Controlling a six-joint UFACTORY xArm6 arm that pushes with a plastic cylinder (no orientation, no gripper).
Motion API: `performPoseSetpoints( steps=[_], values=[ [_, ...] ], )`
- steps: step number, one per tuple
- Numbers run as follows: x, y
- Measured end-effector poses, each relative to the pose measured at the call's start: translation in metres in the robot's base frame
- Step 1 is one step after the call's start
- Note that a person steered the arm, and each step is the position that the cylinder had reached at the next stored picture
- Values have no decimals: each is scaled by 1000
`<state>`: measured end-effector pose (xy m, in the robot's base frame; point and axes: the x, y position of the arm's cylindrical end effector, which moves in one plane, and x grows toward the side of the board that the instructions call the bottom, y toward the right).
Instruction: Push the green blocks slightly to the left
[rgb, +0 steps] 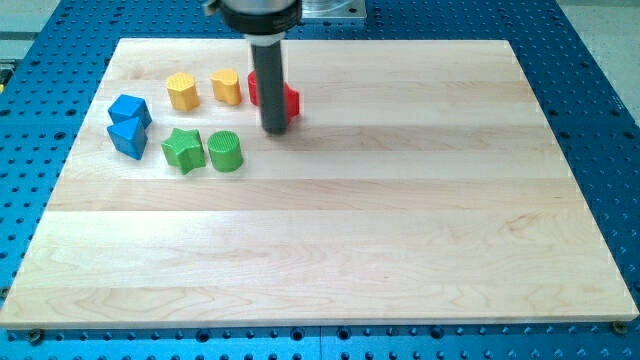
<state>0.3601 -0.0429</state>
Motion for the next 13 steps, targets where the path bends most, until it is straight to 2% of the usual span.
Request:
performPoseSetpoints(
  steps=[3,4,5,7,9,10,11,13],
  values=[
    [1,80],
    [51,65],
    [57,25],
    [39,-9],
    [61,-61],
    [36,-58],
    [31,-103],
    [39,-136]
  ],
)
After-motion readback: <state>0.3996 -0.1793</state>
